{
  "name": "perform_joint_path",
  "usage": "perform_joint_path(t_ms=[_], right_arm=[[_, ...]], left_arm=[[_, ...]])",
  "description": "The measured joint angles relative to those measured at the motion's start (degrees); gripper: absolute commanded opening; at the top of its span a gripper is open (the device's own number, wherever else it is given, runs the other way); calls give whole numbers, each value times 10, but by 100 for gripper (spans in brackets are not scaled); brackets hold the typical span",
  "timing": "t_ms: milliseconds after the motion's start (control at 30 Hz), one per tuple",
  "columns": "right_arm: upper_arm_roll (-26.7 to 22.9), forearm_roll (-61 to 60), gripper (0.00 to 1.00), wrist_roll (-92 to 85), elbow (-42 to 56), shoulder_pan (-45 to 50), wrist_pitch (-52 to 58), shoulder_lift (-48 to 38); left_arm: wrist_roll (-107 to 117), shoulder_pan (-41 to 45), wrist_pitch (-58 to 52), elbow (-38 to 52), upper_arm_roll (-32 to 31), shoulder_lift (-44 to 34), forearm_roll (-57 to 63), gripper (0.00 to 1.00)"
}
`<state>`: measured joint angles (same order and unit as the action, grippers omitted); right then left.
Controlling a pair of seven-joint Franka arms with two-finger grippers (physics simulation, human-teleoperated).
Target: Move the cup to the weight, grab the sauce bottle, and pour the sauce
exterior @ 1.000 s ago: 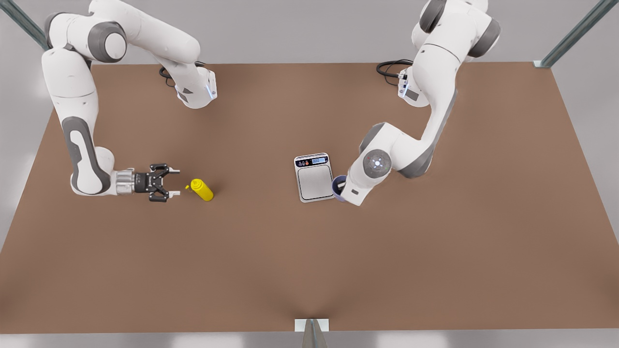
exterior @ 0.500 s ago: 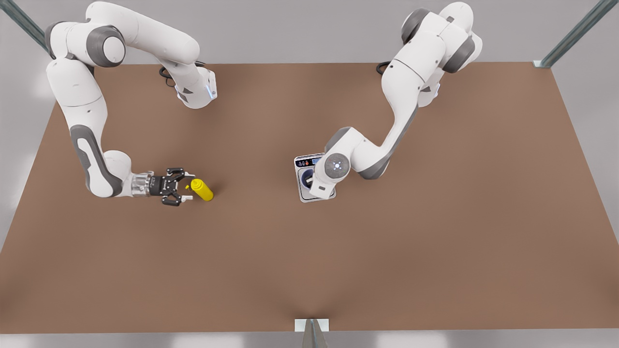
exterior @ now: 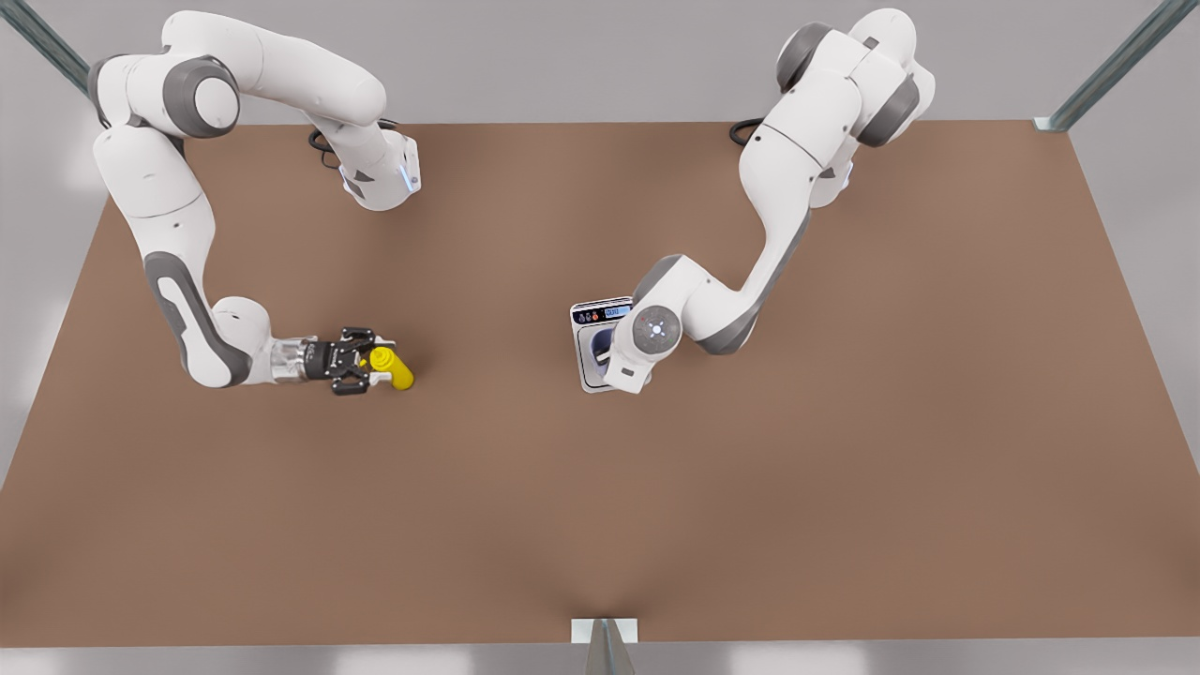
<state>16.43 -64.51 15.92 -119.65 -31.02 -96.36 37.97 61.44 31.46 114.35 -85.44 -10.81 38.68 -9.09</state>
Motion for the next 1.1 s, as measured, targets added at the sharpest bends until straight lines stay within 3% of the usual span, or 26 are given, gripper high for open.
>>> perform_joint_path(t_ms=[33,167,233,367,433,500,533,667,733,867,1100], right_arm=[[0,0,42,-1,-1,0,3,0],[13,-1,41,2,-10,2,-6,0],[14,-2,33,5,-7,1,-5,0],[14,-4,31,27,9,2,-4,-27],[14,1,31,65,25,23,-8,-63],[14,5,31,117,32,58,-31,-101],[14,5,31,148,38,79,-46,-120],[14,11,32,257,66,169,-117,-170],[13,18,31,333,106,233,-156,-177],[-6,70,31,427,163,330,-222,-178],[-7,313,31,446,215,476,-328,-178]], left_arm=[[0,0,0,0,0,0,1,100],[1,0,0,0,0,0,4,100],[1,0,1,0,1,1,5,100],[4,-2,-26,4,2,-27,5,100],[0,-10,-68,6,14,-60,6,100],[-49,-65,-247,105,33,-94,5,100],[-152,-108,-320,167,49,-107,5,100],[-598,-131,-399,171,225,-170,24,100],[-593,-203,-324,-13,153,-304,40,100],[-593,-207,-323,-18,151,-308,57,100],[-595,-206,-345,-15,151,-310,65,100]])
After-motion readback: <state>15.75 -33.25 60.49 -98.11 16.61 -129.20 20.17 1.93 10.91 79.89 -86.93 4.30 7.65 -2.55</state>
